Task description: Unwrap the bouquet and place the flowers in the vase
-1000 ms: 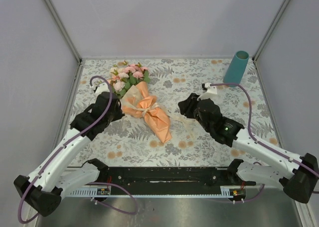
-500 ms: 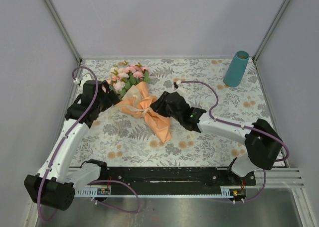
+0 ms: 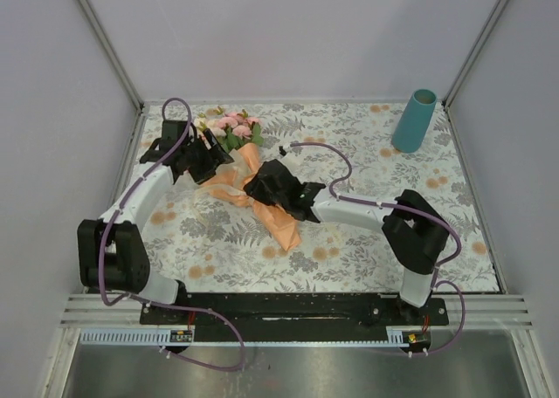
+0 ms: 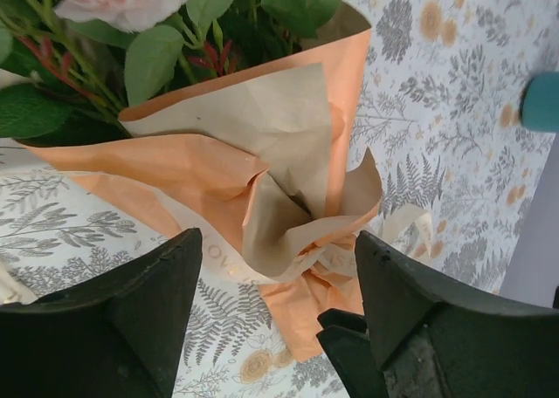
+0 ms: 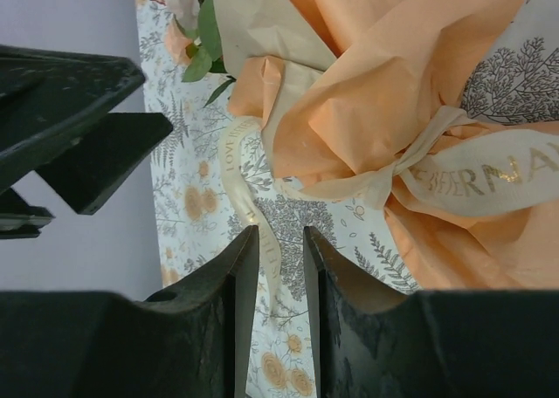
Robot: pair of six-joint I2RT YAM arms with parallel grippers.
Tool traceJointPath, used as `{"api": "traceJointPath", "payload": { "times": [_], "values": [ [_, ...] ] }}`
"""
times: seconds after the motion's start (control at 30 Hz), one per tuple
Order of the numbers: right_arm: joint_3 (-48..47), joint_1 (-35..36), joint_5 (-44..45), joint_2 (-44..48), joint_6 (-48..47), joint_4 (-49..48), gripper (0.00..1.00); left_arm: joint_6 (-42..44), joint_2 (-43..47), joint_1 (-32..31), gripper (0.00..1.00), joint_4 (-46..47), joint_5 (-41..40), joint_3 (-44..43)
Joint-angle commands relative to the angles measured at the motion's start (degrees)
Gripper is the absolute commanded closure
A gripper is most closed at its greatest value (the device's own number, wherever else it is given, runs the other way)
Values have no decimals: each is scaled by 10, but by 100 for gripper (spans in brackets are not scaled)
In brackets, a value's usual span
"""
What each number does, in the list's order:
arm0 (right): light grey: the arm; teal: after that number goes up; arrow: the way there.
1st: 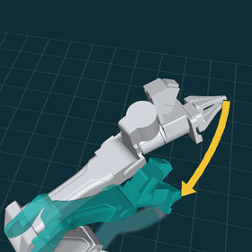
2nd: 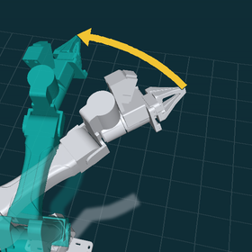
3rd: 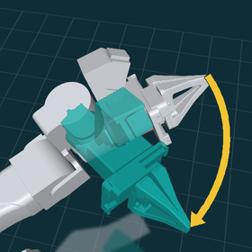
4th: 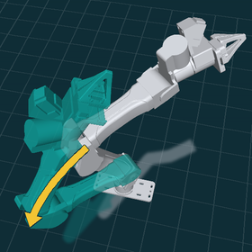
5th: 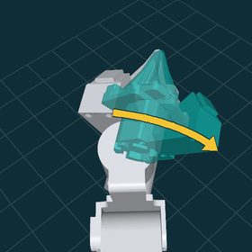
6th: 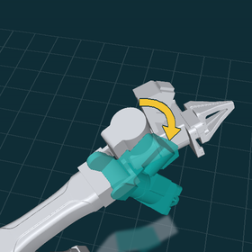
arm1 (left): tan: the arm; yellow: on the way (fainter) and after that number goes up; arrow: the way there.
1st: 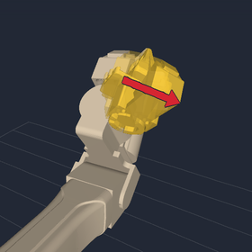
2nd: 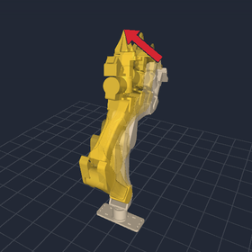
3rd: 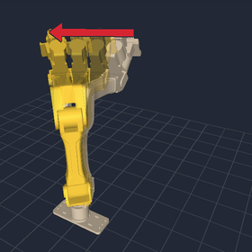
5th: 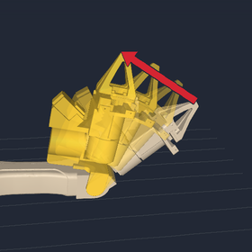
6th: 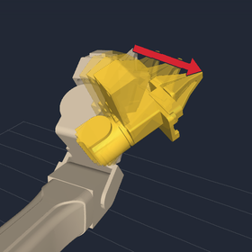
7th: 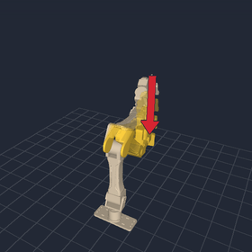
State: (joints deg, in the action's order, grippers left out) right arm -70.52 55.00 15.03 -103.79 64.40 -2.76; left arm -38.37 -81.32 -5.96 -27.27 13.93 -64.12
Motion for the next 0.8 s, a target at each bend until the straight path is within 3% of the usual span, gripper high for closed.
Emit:
{"api": "traceJointPath", "payload": {
  "times": [0.0, 0.1, 0.4, 0.77],
  "values": [
    [-51, 21, 70, -14, 4, 69, 65, 15, -64, 21, 27, 40, 92, -28],
    [-69, 23, 96, -28, 7, 106, 65, 1, -114, 36, 31, 48, 140, -50],
    [-110, 30, 158, -64, 5, 179, 65, 12, -210, 34, 43, 48, 164, -84],
    [-168, 30, 163, -120, -6, 185, 61, 36, -259, 35, 45, 28, 158, -107]
  ]
}}
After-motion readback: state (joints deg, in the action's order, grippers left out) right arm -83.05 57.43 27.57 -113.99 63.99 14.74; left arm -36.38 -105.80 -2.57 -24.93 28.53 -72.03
